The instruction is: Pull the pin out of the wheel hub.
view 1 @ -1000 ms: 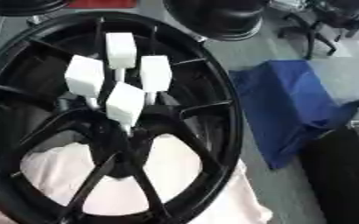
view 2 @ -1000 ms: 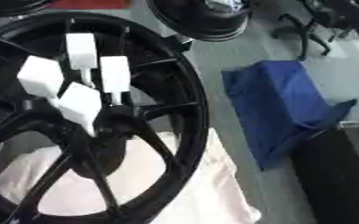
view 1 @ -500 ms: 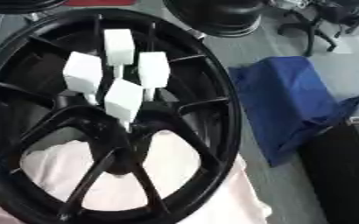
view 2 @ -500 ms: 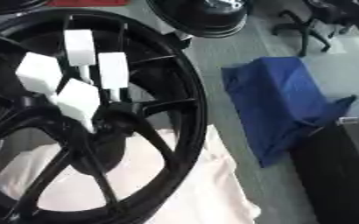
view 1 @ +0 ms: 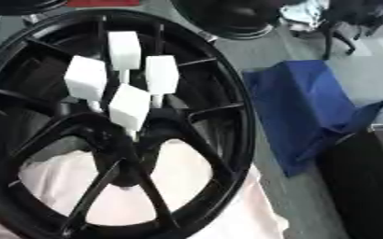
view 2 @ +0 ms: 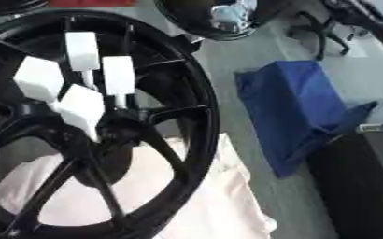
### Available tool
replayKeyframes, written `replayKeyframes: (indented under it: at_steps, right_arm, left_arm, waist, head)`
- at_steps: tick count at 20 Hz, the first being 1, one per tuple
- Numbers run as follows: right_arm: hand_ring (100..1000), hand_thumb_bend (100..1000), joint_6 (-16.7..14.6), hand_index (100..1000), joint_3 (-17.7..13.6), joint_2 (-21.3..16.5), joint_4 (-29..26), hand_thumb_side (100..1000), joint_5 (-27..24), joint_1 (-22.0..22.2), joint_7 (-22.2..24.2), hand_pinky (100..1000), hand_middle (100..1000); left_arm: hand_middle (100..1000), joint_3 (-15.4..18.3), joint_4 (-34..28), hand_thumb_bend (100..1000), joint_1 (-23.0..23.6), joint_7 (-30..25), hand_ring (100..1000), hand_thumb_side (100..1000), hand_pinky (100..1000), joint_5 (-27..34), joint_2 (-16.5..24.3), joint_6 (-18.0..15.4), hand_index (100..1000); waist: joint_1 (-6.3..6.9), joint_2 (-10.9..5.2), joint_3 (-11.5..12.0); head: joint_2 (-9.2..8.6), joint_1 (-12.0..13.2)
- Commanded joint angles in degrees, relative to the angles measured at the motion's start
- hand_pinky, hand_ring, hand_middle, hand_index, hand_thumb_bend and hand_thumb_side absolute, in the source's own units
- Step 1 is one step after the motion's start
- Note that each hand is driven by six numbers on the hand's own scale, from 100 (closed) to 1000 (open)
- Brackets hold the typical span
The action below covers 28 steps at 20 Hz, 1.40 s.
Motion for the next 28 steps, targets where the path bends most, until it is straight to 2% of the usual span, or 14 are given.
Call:
replayKeyframes:
  at_steps: [1,7,12,16,23,25,26,28]
  right_arm:
    - [860,100,1.7,832,1.5,-2.7,-0.9,559,1.4,-0.5,-2.7,907,731]
    - [863,100,3.5,843,5.5,-2.6,-0.9,551,1.7,-1.5,-3.8,913,729]
    - [873,100,6.8,853,7.6,-2.1,-0.9,541,2.0,-2.3,-4.9,924,735]
    - [883,100,8.2,860,9.0,-1.5,-0.9,540,1.6,-2.8,-5.4,935,738]
    - [906,100,10.7,880,11.0,-1.0,-0.9,493,3.8,-4.0,-9.0,944,763]
    - [918,100,11.6,887,11.7,-0.7,-0.9,437,4.7,-4.6,-9.6,952,774]
    - [918,100,12.0,887,12.1,-0.5,-0.9,448,5.1,-4.9,-9.7,952,774]
    - [923,121,12.8,888,12.7,-0.2,-0.9,406,5.8,-5.3,-9.4,954,778]
  left_arm:
    - [563,0.1,-1.2,377,-0.5,-0.2,591,703,833,-0.2,0.8,0.1,740]
    - [562,-0.3,-1.2,376,-0.8,-0.5,591,706,833,0.0,1.0,0.2,739]
    - [562,-0.5,-1.2,376,-1.0,-0.7,591,707,833,0.0,0.9,0.2,739]
    - [563,-0.6,-1.2,376,-1.2,-0.7,590,708,833,0.1,0.9,0.3,739]
    - [564,-0.9,-1.2,375,-1.5,-1.0,590,711,834,0.1,0.8,0.3,739]
    - [564,-1.0,-1.2,375,-1.5,-1.1,590,712,834,0.1,0.8,0.3,739]
    - [564,-1.0,-1.2,375,-1.5,-1.1,589,712,834,0.0,0.8,0.3,739]
    - [564,-1.0,-1.2,374,-1.5,-1.1,589,713,834,0.0,0.8,0.4,739]
  waist:
    - [0.18,-1.23,0.2]
    - [-0.32,-1.03,0.8]
    - [-0.72,-0.78,1.2]
    - [-0.94,-0.49,1.4]
    - [-1.39,-0.22,1.8]
    - [-1.48,-0.12,1.9]
    - [-1.51,-0.07,1.9]
    - [-1.59,0.1,2.1]
  head:
    - [-0.06,-0.9]
    - [0.0,-1.7]
    - [0.44,-1.9]
    - [0.37,-1.7]
    - [0.1,-1.6]
    - [0.22,-1.9]
    - [0.27,-2.1]
    - [0.37,-2.3]
